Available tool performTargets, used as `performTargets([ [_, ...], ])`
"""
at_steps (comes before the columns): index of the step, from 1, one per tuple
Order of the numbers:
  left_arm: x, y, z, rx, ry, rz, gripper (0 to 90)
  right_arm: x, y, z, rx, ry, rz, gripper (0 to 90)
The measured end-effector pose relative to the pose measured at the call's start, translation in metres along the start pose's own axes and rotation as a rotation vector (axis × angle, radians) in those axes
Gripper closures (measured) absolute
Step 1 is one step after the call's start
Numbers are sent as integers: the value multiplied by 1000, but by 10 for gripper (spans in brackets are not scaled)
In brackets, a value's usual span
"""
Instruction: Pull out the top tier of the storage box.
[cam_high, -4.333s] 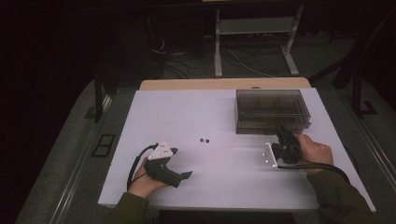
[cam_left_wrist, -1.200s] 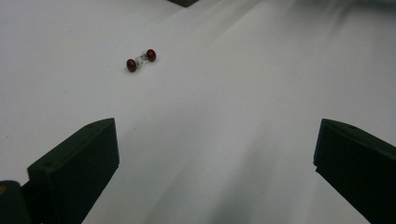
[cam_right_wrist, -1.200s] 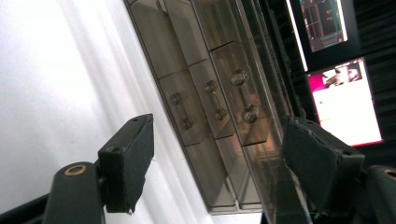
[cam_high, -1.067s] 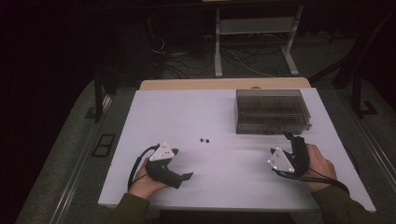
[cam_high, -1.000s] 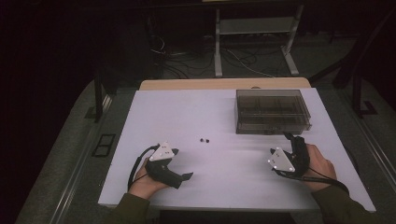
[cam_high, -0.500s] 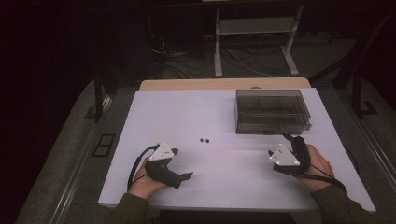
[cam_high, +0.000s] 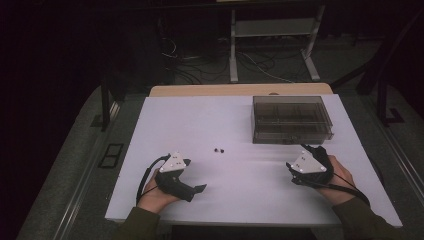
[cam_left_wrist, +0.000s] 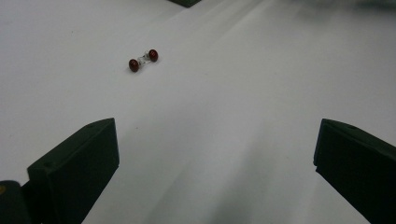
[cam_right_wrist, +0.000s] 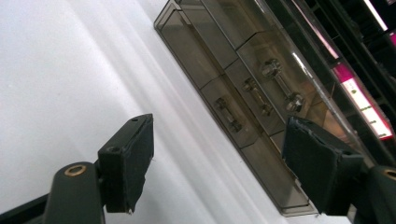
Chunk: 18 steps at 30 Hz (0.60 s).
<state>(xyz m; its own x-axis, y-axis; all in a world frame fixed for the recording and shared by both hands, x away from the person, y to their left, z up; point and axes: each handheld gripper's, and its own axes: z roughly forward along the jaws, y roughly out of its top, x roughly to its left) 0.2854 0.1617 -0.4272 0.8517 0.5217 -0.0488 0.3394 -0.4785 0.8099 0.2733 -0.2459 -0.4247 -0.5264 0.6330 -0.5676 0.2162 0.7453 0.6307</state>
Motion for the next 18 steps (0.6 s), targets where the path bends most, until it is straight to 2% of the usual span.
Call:
performTargets([
  [6, 0, 0, 0, 4, -3, -1, 0, -4, -1, 0, -3, 34, 47, 247],
  [7, 0, 0, 0, 2, -2, -2, 0, -5, -1, 1, -3, 52, 74, 247],
  [8, 0, 0, 0, 1, -1, -3, 0, -5, -1, 1, -3, 52, 74, 247],
  [9, 0, 0, 0, -1, -1, 0, 0, -6, -1, 1, -5, 71, 96, 247],
  [18, -1, 0, 1, 2, -3, 0, 0, -9, -3, 2, 1, 117, 151, 247],
])
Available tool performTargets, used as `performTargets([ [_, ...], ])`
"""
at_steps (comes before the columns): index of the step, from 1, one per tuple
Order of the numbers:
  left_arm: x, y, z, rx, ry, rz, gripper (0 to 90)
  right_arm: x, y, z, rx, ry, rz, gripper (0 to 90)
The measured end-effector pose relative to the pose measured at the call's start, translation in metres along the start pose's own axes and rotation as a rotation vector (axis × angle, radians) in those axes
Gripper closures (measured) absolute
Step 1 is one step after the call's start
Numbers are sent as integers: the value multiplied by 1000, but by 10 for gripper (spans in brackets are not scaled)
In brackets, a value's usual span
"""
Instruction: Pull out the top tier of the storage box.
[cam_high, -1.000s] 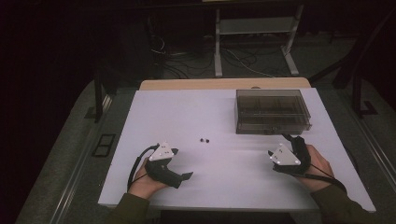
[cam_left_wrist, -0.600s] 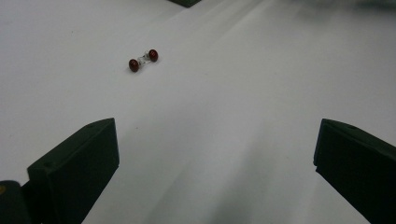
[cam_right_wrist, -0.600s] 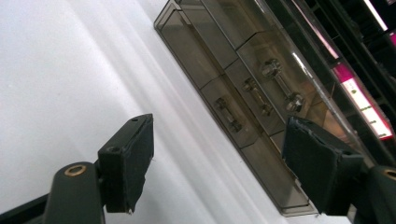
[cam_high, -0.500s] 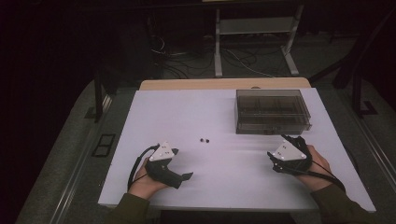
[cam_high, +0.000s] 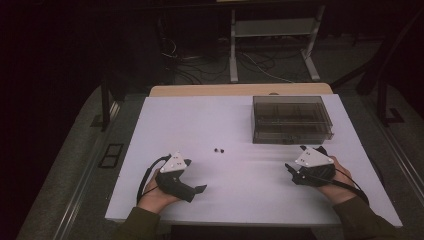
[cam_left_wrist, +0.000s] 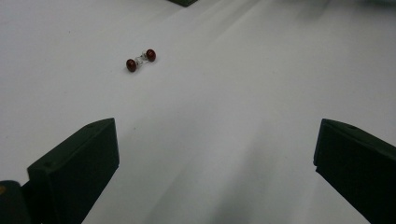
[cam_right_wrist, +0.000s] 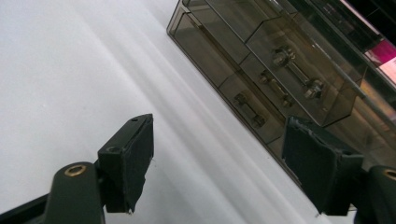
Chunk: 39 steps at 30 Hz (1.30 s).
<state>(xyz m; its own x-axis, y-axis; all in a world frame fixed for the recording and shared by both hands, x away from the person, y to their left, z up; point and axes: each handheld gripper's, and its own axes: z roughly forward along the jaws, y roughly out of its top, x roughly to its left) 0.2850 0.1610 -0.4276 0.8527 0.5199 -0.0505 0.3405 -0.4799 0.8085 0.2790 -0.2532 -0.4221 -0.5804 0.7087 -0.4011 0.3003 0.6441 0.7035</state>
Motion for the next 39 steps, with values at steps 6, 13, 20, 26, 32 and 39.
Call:
performTargets([
  [6, 0, 0, 0, 0, 1, 0, 0, -3, -1, 1, 2, 48, 45, 247],
  [13, 0, 0, 0, 0, 1, -1, 0, -9, -3, 2, -9, 112, 119, 247],
  [20, 0, 0, 0, -1, -2, 1, 0, -14, -4, 3, -9, 175, 197, 247],
  [26, 0, 0, 0, -1, 0, -2, 0, -20, -4, 4, -4, 231, 281, 248],
  [32, 0, 0, 1, -3, 1, -1, 0, -28, -6, 3, 16, 287, 363, 357],
  [39, 1, -1, 1, -2, -2, -3, 0, -34, -6, 3, 29, 354, 379, 595],
])
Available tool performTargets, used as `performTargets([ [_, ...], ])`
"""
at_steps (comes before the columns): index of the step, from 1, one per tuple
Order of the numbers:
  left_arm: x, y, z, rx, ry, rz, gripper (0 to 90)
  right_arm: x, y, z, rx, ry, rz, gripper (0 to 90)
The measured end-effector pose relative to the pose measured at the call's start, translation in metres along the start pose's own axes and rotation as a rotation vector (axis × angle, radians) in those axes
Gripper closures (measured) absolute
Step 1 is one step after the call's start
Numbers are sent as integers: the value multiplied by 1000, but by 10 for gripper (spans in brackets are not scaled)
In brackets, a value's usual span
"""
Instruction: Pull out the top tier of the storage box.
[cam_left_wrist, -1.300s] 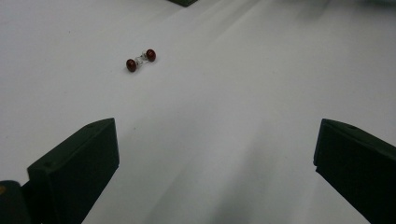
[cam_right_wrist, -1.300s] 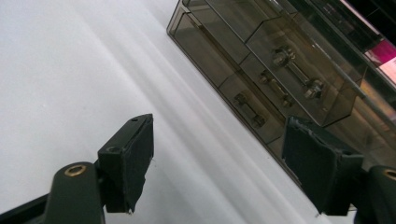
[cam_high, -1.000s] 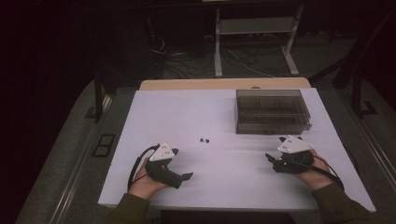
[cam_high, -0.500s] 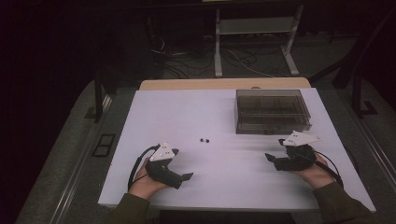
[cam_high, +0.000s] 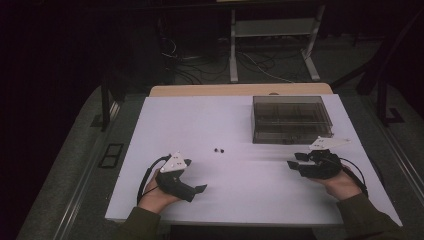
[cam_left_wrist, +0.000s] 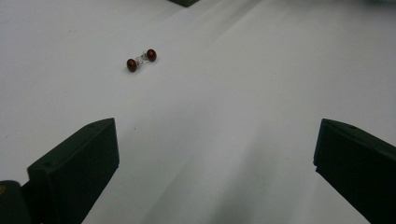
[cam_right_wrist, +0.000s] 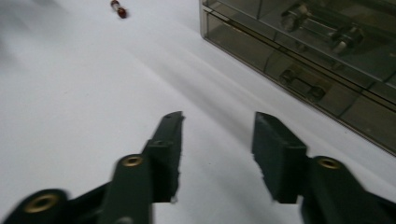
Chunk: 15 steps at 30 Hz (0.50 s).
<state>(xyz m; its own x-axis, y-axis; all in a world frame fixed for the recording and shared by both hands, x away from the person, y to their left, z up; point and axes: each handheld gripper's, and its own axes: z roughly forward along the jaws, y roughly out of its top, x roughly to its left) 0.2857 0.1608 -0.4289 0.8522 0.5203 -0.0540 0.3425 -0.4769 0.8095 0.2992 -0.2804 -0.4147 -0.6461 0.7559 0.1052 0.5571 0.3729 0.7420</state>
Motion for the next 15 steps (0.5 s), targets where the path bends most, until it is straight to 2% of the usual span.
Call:
performTargets([
  [1, 0, 0, 0, 0, 0, 0, 0, 0, 0, 0, 0, 0, 0, 595],
  [2, 0, 0, 1, -2, -1, -4, 0, -1, 1, 0, 9, 16, -3, 663],
  [3, 0, 0, 1, -2, -1, -4, 0, -1, 1, 0, 9, 16, -3, 663],
  [4, 0, 0, 1, -1, -1, -3, 0, -1, 3, -1, 13, 18, 2, 733],
  [5, 0, 0, 1, 0, -1, -2, 0, -1, 3, -1, 13, 18, 2, 733],
  [6, 0, 1, 1, 0, 0, 0, 0, -3, 5, -3, 9, 13, 19, 797],
  [7, 0, 1, 1, 0, 0, 0, 0, -3, 5, -3, 9, 13, 19, 797],
  [8, -1, 1, 1, 0, 0, 0, 0, -6, 8, -7, -1, 24, 37, 851],
  [11, -1, 1, 1, 0, 0, 0, 0, -9, 11, -9, -7, 43, 44, 887],
  [15, -1, 1, 1, -1, -2, -1, 0, -16, 19, -11, -6, 64, 47, 888],
])
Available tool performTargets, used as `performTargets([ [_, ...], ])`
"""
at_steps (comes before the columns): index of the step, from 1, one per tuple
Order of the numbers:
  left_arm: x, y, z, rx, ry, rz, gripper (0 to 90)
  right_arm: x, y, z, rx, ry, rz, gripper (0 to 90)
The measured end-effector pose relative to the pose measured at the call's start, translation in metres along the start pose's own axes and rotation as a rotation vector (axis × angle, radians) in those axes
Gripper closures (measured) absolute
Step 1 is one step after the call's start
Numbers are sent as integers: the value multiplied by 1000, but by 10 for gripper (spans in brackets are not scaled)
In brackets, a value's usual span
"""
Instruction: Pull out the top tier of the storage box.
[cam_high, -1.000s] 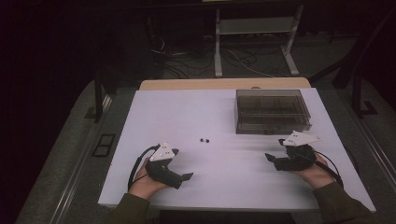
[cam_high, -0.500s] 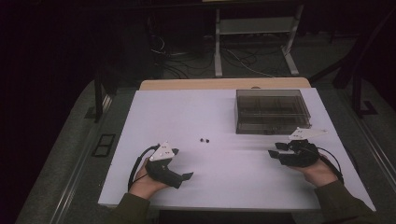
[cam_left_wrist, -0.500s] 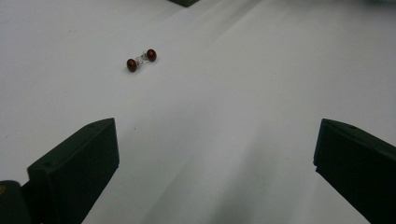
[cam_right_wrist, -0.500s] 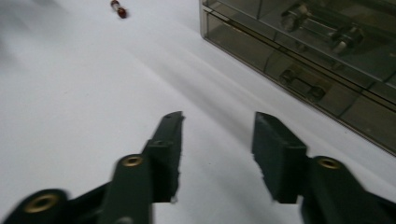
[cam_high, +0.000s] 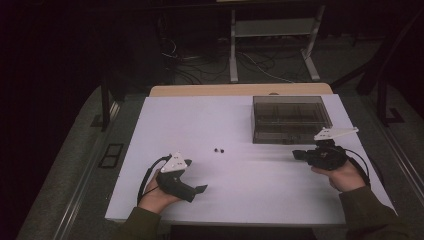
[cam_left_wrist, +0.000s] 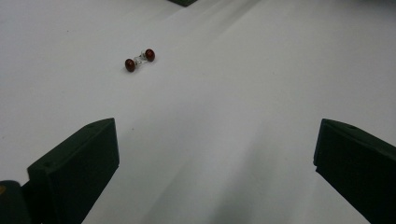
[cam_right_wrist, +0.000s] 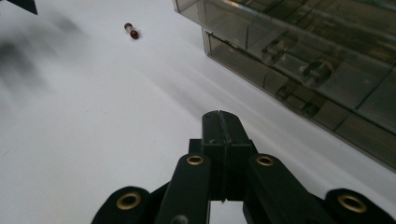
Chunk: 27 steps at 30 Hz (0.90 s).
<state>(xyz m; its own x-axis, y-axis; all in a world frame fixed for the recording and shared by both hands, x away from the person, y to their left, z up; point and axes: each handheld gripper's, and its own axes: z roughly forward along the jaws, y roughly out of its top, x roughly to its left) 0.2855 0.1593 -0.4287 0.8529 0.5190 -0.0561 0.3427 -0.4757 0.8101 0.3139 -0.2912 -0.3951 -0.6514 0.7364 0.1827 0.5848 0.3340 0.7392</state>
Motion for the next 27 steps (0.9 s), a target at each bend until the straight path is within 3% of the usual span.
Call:
performTargets([
  [12, 1, 0, 0, 0, 1, -3, 0, -18, 32, -8, -12, 2, 22, 888],
  [17, 1, 0, 0, -1, 1, -3, 0, -29, 49, -10, -27, -28, 15, 887],
  [27, 1, -1, -1, 0, 3, -2, 0, -49, 58, -7, -19, -72, 46, 888],
])
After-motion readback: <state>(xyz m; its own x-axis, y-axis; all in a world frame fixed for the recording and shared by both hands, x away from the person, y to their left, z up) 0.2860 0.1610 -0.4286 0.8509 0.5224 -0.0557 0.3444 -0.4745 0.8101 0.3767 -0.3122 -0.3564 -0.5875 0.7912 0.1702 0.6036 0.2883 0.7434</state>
